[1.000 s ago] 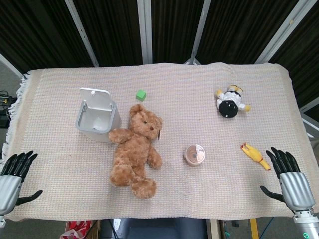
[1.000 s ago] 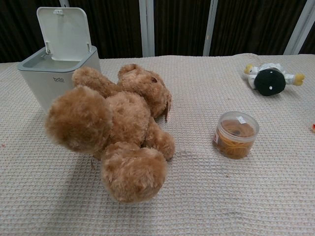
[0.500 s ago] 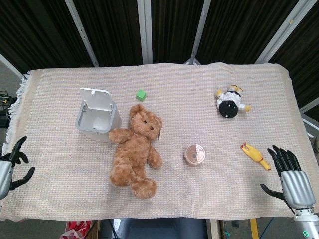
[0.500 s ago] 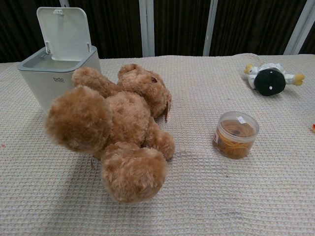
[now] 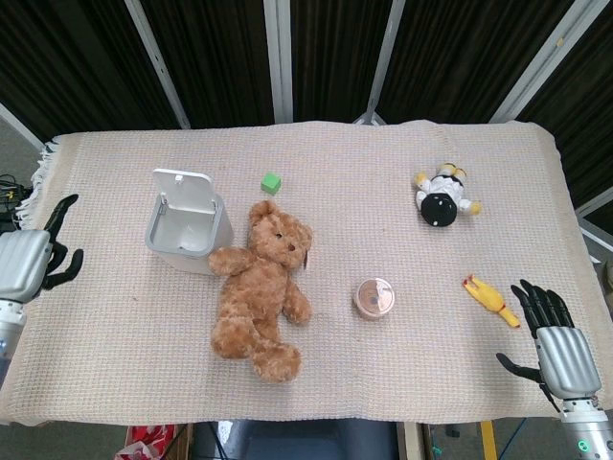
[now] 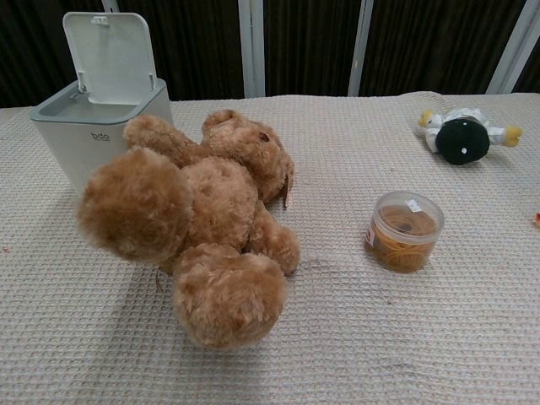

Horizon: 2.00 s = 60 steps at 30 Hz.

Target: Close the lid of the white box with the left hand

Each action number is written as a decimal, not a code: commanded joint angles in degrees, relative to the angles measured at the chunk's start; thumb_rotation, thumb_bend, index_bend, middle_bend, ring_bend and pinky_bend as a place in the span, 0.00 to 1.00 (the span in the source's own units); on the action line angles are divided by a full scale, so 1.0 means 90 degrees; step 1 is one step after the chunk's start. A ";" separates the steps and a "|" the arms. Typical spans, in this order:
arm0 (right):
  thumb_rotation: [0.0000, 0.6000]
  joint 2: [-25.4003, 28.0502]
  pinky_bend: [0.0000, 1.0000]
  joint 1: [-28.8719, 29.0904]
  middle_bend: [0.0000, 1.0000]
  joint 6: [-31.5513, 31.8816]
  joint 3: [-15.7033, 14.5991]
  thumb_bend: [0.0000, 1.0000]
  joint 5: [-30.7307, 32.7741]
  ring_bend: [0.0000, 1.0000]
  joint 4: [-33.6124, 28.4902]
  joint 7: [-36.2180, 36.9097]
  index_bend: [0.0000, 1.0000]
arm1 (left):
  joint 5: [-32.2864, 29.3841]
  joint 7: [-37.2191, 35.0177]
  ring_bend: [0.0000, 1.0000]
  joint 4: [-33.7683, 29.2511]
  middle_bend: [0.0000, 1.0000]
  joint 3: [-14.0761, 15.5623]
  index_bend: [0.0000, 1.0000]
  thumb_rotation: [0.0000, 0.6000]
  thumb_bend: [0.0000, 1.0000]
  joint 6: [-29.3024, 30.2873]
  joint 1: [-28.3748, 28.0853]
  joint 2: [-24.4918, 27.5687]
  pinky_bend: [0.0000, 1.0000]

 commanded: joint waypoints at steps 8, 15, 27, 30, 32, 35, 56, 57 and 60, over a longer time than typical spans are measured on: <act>1.00 0.0011 0.00 0.0046 0.00 -0.0095 -0.0014 0.19 -0.0002 0.00 -0.0042 0.0102 0.00 | -0.2773 0.1724 0.91 0.0053 0.98 -0.0603 0.00 1.00 0.56 -0.1318 -0.2150 -0.0096 1.00; 1.00 0.0024 0.00 0.0049 0.00 -0.0130 -0.0045 0.19 -0.0012 0.00 -0.0089 0.0172 0.00 | -0.4241 0.2595 0.91 0.0332 0.99 -0.0565 0.03 1.00 0.58 -0.1225 -0.3179 -0.0511 1.00; 1.00 0.0064 0.00 0.0020 0.00 -0.0105 -0.0050 0.19 0.0019 0.00 -0.0098 0.0270 0.00 | -0.5431 0.3193 0.91 0.0579 0.99 -0.0423 0.14 1.00 0.58 -0.0901 -0.4062 -0.1005 1.00; 1.00 0.0059 0.00 0.0017 0.00 -0.0097 -0.0052 0.19 0.0008 0.00 -0.0094 0.0267 0.00 | -0.5554 0.3233 0.92 0.0601 1.00 -0.0407 0.17 1.00 0.59 -0.0886 -0.4183 -0.1086 1.00; 1.00 0.0055 0.00 0.0018 0.00 -0.0100 -0.0048 0.19 0.0021 0.00 -0.0088 0.0270 0.00 | -0.5610 0.3289 0.92 0.0570 1.00 -0.0366 0.19 1.00 0.59 -0.0849 -0.4255 -0.1112 1.00; 1.00 0.0069 0.00 0.0008 0.00 -0.0093 -0.0046 0.19 0.0036 0.00 -0.0091 0.0299 0.00 | -0.5664 0.3322 0.93 0.0511 1.00 -0.0320 0.23 1.00 0.59 -0.0786 -0.4310 -0.1108 1.00; 1.00 0.0088 0.00 -0.0043 0.00 -0.0016 -0.0080 0.19 -0.0029 0.00 -0.0087 0.0339 0.00 | -0.5834 0.3062 0.93 -0.0501 1.00 0.0042 0.29 1.00 0.60 -0.1111 -0.4148 -0.0241 1.00; 1.00 0.0091 0.00 -0.0043 0.00 -0.0019 -0.0081 0.19 -0.0029 0.00 -0.0090 0.0344 0.00 | -0.5825 0.3079 0.93 -0.0569 1.00 0.0083 0.29 1.00 0.60 -0.1147 -0.4143 -0.0159 1.00; 1.00 0.0092 0.00 -0.0045 0.00 -0.0017 -0.0088 0.19 -0.0042 0.00 -0.0097 0.0344 0.00 | -0.5696 0.3111 0.93 -0.0738 1.00 0.0210 0.29 1.00 0.60 -0.1168 -0.4100 -0.0003 1.00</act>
